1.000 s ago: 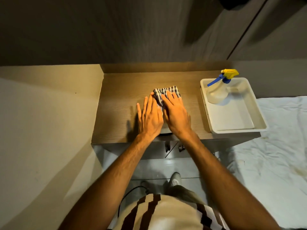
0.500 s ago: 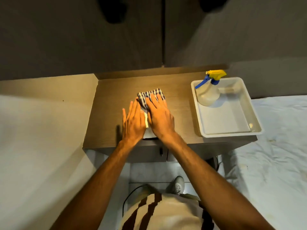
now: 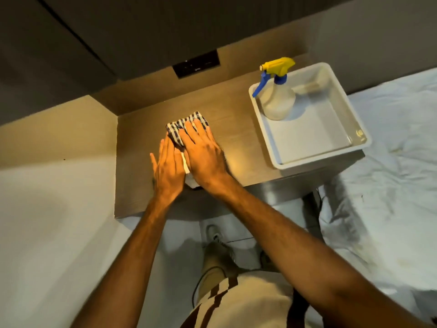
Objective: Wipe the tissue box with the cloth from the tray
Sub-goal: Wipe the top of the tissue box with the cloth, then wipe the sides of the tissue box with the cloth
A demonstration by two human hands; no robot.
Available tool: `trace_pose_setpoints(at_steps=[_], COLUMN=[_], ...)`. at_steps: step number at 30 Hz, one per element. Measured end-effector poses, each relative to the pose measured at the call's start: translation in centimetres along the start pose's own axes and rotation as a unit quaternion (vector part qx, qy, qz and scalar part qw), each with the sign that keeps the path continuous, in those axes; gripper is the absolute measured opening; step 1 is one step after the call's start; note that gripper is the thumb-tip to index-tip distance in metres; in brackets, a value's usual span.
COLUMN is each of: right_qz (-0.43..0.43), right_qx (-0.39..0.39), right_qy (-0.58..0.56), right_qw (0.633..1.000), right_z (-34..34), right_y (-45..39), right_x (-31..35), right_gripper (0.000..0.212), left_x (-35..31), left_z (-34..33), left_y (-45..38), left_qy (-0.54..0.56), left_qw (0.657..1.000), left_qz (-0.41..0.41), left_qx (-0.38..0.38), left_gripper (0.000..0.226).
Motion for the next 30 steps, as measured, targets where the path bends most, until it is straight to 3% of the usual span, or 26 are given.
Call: trace_pose_setpoints(at_steps=[5, 9, 11, 13, 16, 19, 22, 25, 30], right_qz=[0.013, 0.033, -0.011, -0.127, -0.3, -0.382, -0.402, -0.383, -0.34], right_qx=[-0.04, -0.039, -0.051, -0.091, -0.165, -0.2, -0.203, -0.162, -0.156], right_qy=[-0.052, -0.09, -0.135, -0.223, -0.381, -0.452, -0.487, -0.507, -0.541], right_qw=[0.998, 0.995, 0.989, 0.962, 0.859, 0.781, 0.748, 0.755, 0.753], right_z=[-0.2, 0.9, 1.1, 0.8, -0.3, -2.2, -3.9, -5.0, -4.3], right_y=[4.7, 10.2, 12.3, 13.5, 12.6, 9.3, 6.5, 6.0, 7.8], right_x=[0.7, 0.2, -0.9, -3.1, -6.2, -7.8, -7.9, -6.8, -5.0], right_gripper=[0.064, 0.071, 0.069, 0.056, 0.04, 0.036, 0.039, 0.041, 0.047], left_x=[0.2, -0.1, -0.3, -0.6, -2.4, -5.0, -6.0, -5.9, -6.3], left_z=[0.0, 0.4, 0.7, 1.2, 1.6, 0.6, -0.6, -0.8, -0.7], left_y=[0.1, 0.1, 0.0, -0.1, -0.5, -1.7, -2.2, -2.0, -2.0], left_qy=[-0.013, -0.021, -0.046, -0.083, -0.077, -0.074, -0.132, -0.146, -0.15], left_qw=[1.0, 1.0, 0.999, 0.996, 0.994, 0.995, 0.988, 0.985, 0.984], left_qz=[-0.001, -0.014, -0.006, -0.002, -0.032, -0.064, -0.069, -0.073, -0.077], left_qx=[-0.005, 0.003, -0.006, -0.032, -0.066, -0.032, -0.033, -0.052, -0.065], left_gripper=[0.057, 0.066, 0.067, 0.068, 0.061, 0.055, 0.054, 0.057, 0.057])
Point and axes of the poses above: each hand's wrist, its own y-axis away from the middle knuckle, its own z-axis out of the back of the hand, x = y × z, the point moved 4 cm from there along -y, towards the middle knuckle, and after that the axes turned 13 degrees about z, right-handed, at the moved point
